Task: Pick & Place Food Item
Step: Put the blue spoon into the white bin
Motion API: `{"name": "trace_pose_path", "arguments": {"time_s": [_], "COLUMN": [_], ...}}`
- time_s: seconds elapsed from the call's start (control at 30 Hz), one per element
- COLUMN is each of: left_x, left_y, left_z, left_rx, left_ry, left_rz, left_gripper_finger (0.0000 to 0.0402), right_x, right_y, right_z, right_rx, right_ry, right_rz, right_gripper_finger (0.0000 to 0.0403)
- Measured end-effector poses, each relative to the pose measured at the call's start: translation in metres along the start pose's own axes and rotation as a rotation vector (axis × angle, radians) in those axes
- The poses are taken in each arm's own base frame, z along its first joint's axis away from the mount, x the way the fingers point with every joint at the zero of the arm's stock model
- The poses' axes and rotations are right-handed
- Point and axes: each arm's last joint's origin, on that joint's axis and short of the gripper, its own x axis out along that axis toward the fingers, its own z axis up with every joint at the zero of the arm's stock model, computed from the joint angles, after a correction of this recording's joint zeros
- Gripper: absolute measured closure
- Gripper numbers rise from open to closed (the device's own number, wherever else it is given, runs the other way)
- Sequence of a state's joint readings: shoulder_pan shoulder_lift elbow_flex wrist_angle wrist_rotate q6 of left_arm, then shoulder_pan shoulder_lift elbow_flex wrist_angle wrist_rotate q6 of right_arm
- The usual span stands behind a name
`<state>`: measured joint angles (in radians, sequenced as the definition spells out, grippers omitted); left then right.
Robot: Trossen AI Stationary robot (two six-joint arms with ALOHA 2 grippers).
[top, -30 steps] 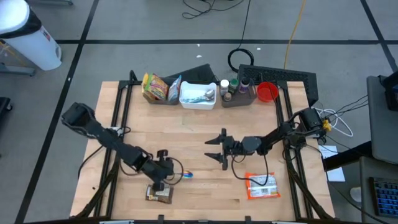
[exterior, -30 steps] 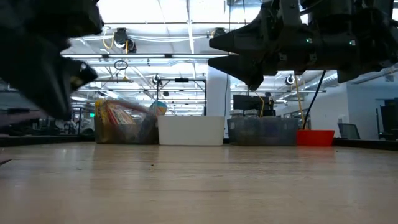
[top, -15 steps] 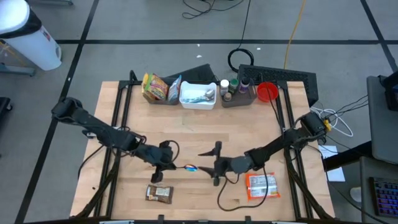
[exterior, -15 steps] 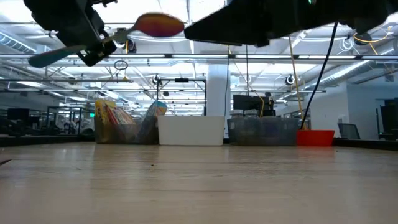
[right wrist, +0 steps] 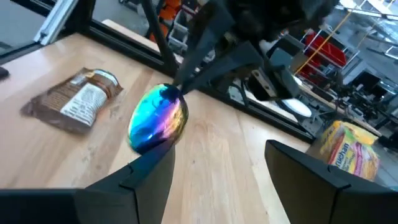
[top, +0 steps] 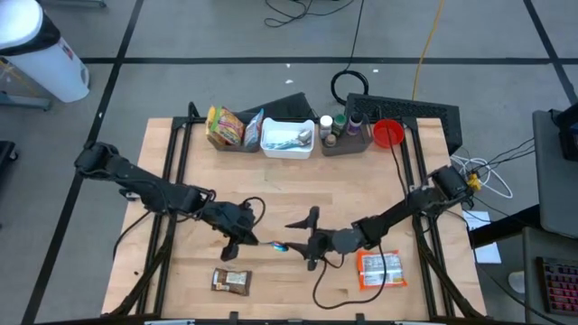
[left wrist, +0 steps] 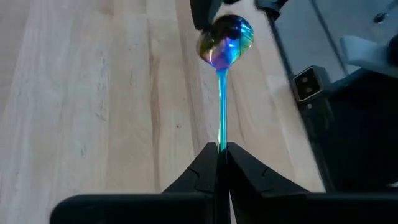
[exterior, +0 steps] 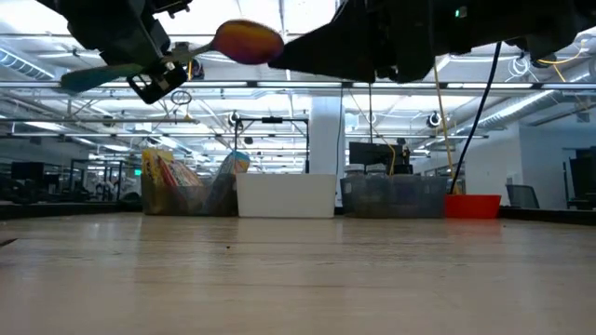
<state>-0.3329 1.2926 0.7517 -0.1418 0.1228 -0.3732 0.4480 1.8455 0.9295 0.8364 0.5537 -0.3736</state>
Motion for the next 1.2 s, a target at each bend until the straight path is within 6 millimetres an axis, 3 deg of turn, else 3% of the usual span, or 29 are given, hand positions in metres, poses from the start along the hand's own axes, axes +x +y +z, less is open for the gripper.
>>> {"name": "trace_pose_path", "arguments": {"time_s": [0.17,1.2], "left_x": [-0.001,-0.004], "left_y": [0.005,0.016], "left_z": [0.005,0.015], "left_rx": [-0.006,0.066], "left_ry": [-0.024,-0.099], "left_rz": [-0.01,0.026], "left_gripper_finger": [0.0396,0.0397], "right_x": [0.004,0.007], "right_y": [0.008,0.002], "right_z": [-0.006,-0.004], "right_rx": [-0.038,0.088], "right_ry": [0.003,-0.027], "right_rz": [0.01,0.045], "right_gripper_finger": [0.0156,0.0156]}}
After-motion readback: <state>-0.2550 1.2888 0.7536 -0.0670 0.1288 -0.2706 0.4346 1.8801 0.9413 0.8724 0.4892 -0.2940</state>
